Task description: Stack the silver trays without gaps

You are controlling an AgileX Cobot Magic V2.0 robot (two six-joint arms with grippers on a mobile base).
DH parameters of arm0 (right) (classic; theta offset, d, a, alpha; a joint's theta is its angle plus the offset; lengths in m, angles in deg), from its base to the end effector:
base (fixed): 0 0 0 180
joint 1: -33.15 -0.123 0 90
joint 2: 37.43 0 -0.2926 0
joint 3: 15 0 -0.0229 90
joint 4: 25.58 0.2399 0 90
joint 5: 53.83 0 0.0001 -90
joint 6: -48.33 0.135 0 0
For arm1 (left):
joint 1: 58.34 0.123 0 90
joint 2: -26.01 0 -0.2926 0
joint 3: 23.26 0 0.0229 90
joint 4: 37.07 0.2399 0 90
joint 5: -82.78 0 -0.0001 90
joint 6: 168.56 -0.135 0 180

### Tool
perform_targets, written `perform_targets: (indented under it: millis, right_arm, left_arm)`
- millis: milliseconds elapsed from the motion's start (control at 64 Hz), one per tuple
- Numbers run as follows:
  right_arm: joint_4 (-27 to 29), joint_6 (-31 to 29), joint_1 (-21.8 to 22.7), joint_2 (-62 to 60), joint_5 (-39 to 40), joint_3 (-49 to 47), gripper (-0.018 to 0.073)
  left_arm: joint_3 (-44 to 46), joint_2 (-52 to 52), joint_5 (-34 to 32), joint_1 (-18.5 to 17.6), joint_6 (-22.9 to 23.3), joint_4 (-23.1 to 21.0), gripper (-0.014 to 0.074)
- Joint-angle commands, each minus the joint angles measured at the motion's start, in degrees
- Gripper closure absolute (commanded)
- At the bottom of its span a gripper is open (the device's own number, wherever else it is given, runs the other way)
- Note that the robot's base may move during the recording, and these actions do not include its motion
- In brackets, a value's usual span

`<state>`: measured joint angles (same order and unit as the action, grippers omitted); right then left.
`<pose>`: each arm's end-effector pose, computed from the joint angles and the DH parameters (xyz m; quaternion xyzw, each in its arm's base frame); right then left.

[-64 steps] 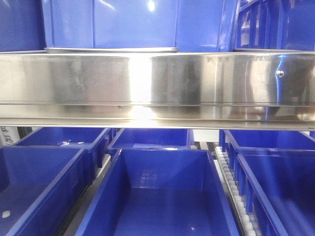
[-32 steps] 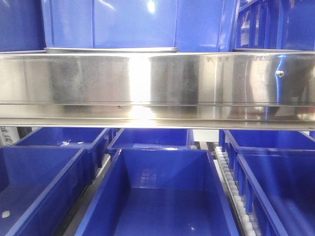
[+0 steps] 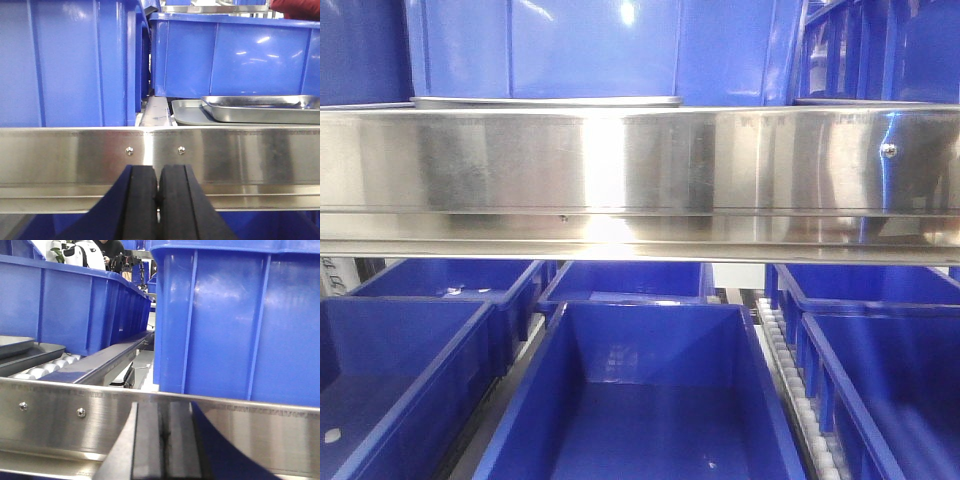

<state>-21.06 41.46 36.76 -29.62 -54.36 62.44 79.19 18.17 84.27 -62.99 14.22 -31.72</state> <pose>0.0818 -0.0051 0.2153 0.0072 0.6805 -0.0378 0.7317 0.0820 -0.0063 0.2123 0.0424 0.6862 -0.0124 0.7260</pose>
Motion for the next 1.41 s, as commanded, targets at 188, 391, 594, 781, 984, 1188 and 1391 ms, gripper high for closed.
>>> perform_targets:
  millis: [188,391,594,781,984,1188,1391]
  right_arm:
    - [0.15,-0.18,0.11,-0.22,1.02,-0.02,0.0638]
    - [0.15,-0.18,0.11,-0.22,1.02,-0.02,0.0638]
    - [0.15,-0.18,0.11,-0.22,1.02,-0.02,0.0638]
    - [0.15,-0.18,0.11,-0.22,1.02,-0.02,0.0638]
    - [0.15,-0.18,0.11,-0.22,1.02,-0.02,0.0638]
    - [0.15,-0.18,0.11,-0.22,1.02,-0.02,0.0638]
    - [0.15,-0.18,0.11,-0.22,1.02,-0.02,0.0638]
  left_arm:
    - [0.13,0.25,-0.43,-0.36,-2.26,-0.53,0.0605]
    - [0.13,0.25,-0.59,-0.36,-2.26,-0.66,0.0605]
    - [0.13,0.25,-1.11,-0.36,-2.26,-0.66,0.0605]
    - [0.13,0.25,-1.49,-0.36,-2.26,-2.52,0.0605]
    - [0.13,0.25,-3.26,-0.36,-2.26,-2.52,0.0605]
    - [0.13,0.25,-3.95,-0.36,-2.26,-2.52,0.0605]
    - [0.13,0.25,-3.95,-0.36,-2.26,-2.52,0.0605]
